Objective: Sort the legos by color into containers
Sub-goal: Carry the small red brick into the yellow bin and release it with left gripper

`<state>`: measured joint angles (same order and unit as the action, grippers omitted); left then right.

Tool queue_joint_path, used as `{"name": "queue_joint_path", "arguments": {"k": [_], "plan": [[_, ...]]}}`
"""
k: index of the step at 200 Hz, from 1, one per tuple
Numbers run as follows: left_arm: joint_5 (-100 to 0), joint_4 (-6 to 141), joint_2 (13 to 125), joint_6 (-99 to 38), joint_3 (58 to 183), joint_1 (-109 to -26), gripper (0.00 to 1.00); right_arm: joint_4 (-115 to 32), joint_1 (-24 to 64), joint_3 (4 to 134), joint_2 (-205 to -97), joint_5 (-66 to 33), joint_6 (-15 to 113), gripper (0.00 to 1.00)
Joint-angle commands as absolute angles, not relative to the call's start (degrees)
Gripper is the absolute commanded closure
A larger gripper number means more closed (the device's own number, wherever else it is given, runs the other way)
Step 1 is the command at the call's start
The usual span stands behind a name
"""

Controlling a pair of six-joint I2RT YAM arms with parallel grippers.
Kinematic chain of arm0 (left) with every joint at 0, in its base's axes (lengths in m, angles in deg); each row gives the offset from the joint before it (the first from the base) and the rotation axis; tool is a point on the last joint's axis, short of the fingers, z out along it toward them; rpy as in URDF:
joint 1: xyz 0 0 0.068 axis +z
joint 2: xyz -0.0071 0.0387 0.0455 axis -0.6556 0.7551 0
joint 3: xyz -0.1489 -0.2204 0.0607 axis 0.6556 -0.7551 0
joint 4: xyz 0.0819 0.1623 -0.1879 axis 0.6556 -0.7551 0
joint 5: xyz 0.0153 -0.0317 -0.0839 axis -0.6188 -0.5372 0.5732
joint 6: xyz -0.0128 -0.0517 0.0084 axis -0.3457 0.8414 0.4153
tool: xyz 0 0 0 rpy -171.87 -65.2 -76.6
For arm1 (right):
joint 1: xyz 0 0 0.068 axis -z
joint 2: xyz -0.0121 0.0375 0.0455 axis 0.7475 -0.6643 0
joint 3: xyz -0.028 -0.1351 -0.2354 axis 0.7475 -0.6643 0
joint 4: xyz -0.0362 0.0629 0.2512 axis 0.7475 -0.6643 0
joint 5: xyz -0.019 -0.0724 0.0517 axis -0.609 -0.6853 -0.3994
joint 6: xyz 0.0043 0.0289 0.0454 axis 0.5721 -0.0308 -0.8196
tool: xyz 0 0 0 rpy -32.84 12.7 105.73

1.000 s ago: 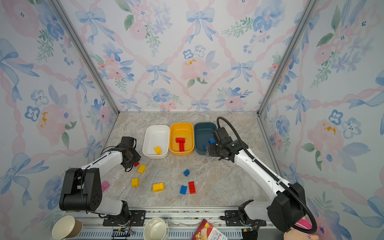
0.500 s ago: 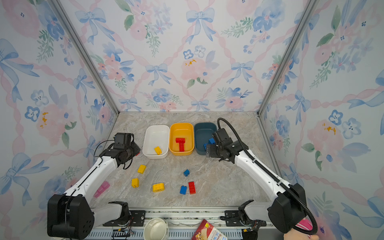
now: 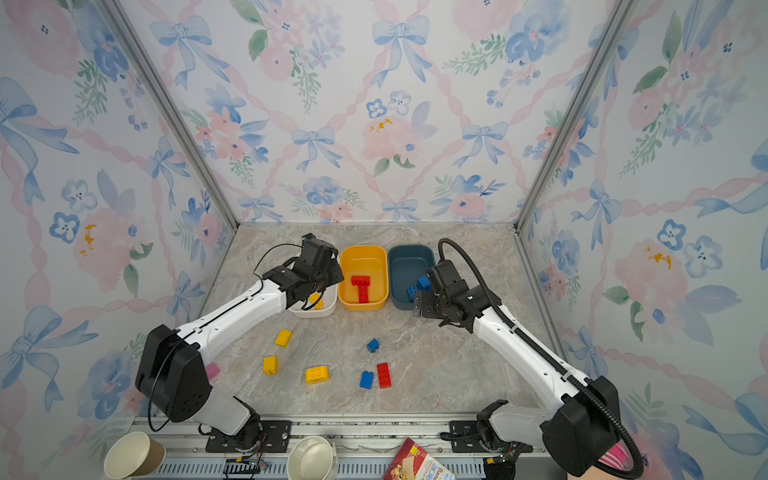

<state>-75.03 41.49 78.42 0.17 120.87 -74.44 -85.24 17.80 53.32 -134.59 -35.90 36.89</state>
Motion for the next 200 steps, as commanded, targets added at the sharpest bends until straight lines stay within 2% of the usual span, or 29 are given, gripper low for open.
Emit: {"name": "queue_joint_path", "arguments": {"k": [1, 69, 89, 110, 141, 200], "plan": [[-75.3, 43.3, 84.1, -2.0, 124.6, -76.9, 0.72, -86.2, 16.9, 52.1, -133.4, -36.6, 35.6, 0.02], [-72.1, 45.0, 98.1, -3.7, 132.5, -80.9, 0.72, -86.3, 16.3, 51.3, -132.9, -37.2, 35.0, 0.02], [-71.7, 45.2, 99.7, -4.0, 133.4, -80.9, 0.66, -86.2, 16.2, 50.7, -132.8, -37.2, 34.8, 0.02], [-71.2, 45.6, 100.0, -4.5, 133.7, -80.9, 0.54, -86.1, 16.1, 50.1, -132.7, -37.1, 34.5, 0.02], [-71.0, 45.9, 99.3, -4.6, 133.6, -80.9, 0.41, -85.8, 15.9, 49.2, -132.7, -36.7, 34.1, 0.02], [-71.4, 47.5, 94.3, -4.4, 129.6, -80.8, 0.34, -86.3, 13.9, 48.7, -132.7, -36.8, 33.1, 0.01]]}}
